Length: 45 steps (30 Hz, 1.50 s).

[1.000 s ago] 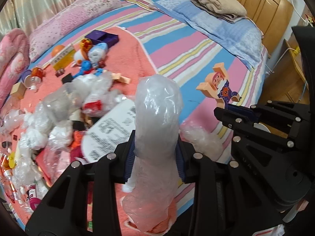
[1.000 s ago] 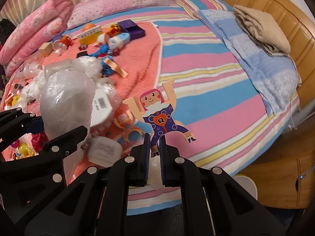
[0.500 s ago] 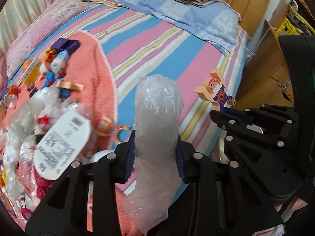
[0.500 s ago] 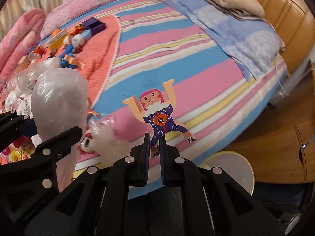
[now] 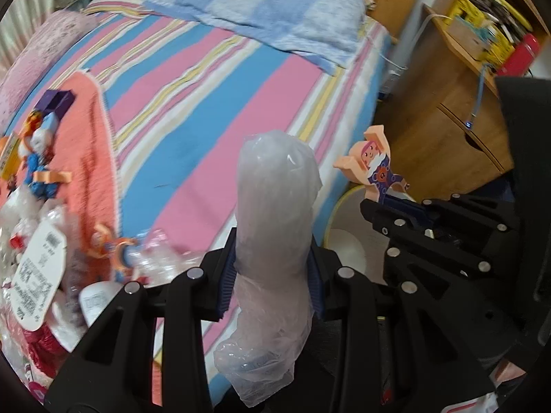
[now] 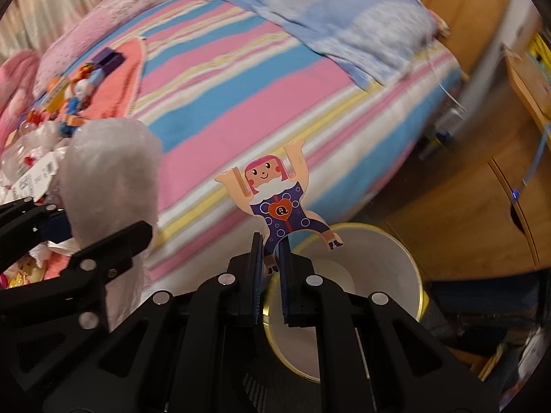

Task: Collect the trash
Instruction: 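Lift both held items and carry them over the white bin, then open both grippers to drop the figure and bubble wrap into the bin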

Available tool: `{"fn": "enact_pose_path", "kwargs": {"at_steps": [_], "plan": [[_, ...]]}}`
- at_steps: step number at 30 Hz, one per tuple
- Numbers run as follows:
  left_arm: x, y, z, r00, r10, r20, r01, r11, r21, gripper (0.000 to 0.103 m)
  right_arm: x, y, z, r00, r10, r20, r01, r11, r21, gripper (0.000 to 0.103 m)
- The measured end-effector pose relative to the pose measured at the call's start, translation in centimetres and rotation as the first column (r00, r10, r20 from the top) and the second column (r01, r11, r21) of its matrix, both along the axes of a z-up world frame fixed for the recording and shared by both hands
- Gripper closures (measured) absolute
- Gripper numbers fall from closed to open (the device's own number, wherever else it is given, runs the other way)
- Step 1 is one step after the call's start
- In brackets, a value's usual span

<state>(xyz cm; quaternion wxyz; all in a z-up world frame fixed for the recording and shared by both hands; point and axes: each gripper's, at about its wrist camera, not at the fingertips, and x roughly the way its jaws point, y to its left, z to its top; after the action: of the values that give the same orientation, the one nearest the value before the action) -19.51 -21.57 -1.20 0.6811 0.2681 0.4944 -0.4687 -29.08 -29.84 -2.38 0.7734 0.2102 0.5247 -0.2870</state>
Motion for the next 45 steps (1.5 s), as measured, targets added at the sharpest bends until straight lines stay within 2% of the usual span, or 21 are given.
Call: {"fn": "enact_pose_path", "kwargs": {"at_steps": [10, 16, 20, 24, 26, 31, 39, 45], "plan": [[-5.3, -3.4, -1.4, 0.995, -0.094, -0.030, 0.095, 0.995, 0.009, 0.070, -5.9, -3.0, -2.2, 0.990, -0.125, -0.067, 0.126, 0.992, 0.014, 0.095], [-8.2, -5.1, -2.9, 0.986, -0.157, -0.051, 0.158, 0.987, 0.014, 0.070, -9.2, -4.1, -3.8, 0.973, -0.179, -0.145, 0.184, 0.983, 0.022, 0.093], [-9.6, -5.8, -3.9, 0.978, -0.202, -0.057, 0.204, 0.979, 0.027, 0.064, -10.8, -4.5, -4.4, 0.963, -0.202, -0.179, 0.211, 0.977, 0.037, 0.087], [-9.9, -5.8, -4.2, 0.978, -0.199, -0.057, 0.201, 0.979, 0.022, 0.053, -11.9, -5.0, -4.4, 0.957, -0.233, -0.171, 0.246, 0.967, 0.060, 0.079], [-9.7, -5.8, -4.0, 0.980, -0.191, -0.056, 0.192, 0.981, 0.017, 0.049, -12.1, -5.1, -4.2, 0.956, -0.241, -0.165, 0.254, 0.965, 0.062, 0.072], [-9.2, -5.5, -3.7, 0.981, -0.181, -0.068, 0.181, 0.983, -0.005, 0.042, -11.9, -5.2, -3.7, 0.956, -0.244, -0.160, 0.255, 0.966, 0.047, 0.069], [-7.8, -4.1, -3.3, 0.983, -0.173, -0.054, 0.173, 0.985, -0.003, 0.040, -9.9, -4.3, -3.1, 0.965, -0.206, -0.161, 0.213, 0.977, 0.028, 0.068], [-5.6, -2.3, -2.7, 0.991, -0.130, -0.023, 0.130, 0.992, -0.004, 0.040, -7.0, -2.8, -2.2, 0.977, -0.148, -0.155, 0.152, 0.988, 0.013, 0.068]]}}
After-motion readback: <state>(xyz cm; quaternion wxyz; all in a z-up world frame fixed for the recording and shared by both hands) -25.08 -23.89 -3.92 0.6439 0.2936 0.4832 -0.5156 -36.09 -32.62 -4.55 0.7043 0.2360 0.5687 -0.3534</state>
